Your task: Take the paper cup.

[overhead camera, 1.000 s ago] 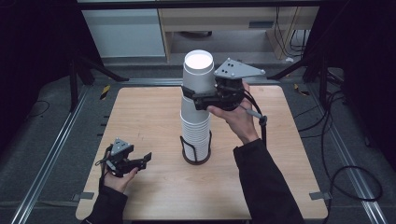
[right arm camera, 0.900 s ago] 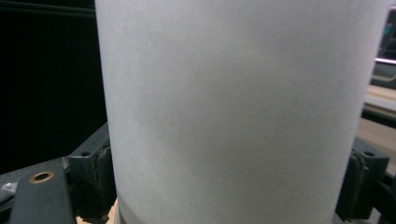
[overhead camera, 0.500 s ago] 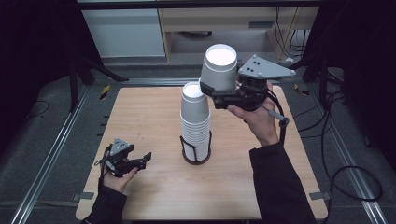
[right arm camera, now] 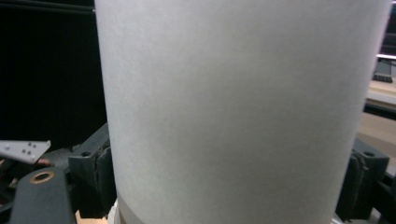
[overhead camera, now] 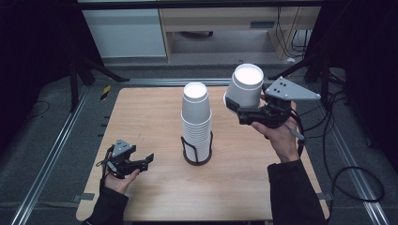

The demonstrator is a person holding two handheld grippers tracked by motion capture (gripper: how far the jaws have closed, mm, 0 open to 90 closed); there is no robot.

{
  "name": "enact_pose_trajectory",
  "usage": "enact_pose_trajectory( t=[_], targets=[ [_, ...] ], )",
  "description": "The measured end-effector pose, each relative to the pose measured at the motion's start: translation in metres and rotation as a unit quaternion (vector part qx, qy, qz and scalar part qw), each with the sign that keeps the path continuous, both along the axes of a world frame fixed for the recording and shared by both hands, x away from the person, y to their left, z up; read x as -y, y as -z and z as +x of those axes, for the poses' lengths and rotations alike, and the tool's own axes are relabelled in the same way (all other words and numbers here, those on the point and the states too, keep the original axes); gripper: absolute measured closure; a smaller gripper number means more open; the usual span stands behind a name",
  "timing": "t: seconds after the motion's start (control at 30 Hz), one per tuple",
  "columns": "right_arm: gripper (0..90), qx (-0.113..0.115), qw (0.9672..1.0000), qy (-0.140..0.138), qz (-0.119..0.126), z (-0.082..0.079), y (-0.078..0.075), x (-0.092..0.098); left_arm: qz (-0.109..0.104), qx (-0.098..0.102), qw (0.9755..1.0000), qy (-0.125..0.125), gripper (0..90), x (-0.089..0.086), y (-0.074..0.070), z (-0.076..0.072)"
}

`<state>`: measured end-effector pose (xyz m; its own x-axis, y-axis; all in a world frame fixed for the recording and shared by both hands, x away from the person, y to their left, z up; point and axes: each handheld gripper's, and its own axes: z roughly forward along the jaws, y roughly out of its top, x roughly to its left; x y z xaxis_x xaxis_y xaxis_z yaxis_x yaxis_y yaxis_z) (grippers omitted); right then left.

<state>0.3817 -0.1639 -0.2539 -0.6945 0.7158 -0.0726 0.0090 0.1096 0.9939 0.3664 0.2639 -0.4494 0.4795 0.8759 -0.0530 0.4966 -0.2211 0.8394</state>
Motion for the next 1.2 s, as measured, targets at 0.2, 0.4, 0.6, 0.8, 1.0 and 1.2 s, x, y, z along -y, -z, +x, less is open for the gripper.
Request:
enact_pose_trajectory(
  t=[0.2,0.4,0.6,0.8,1.0,1.2],
  targets=[
    [14.6,-0.015,0.9997,-0.010,-0.015,-0.008,0.026,0.008,0.008,-0.003,0.9999,0.015,16.1,0.003,-0.003,-0.001],
    [14.5,-0.040,0.9979,-0.031,-0.040,-0.014,0.060,0.011,0.019,-0.017,0.9991,0.032,16.3,0.010,-0.002,-0.001],
    [14.4,-0.070,0.9935,-0.062,-0.064,-0.019,0.099,0.010,0.018,-0.023,0.9989,0.036,16.9,0.013,-0.003,-0.002],
    [14.4,-0.091,0.9895,-0.089,-0.068,-0.021,0.122,0.008,0.014,-0.016,0.9983,0.055,18.3,0.017,-0.008,-0.005],
    [14.3,-0.102,0.9827,-0.117,-0.101,-0.022,0.133,0.000,0.006,-0.014,0.9973,0.072,19.2,0.021,-0.013,-0.007],
    [14.3,-0.111,0.9754,-0.141,-0.128,-0.022,0.142,-0.007,0.010,-0.011,0.9957,0.091,19.8,0.025,-0.015,-0.009]
  ],
)
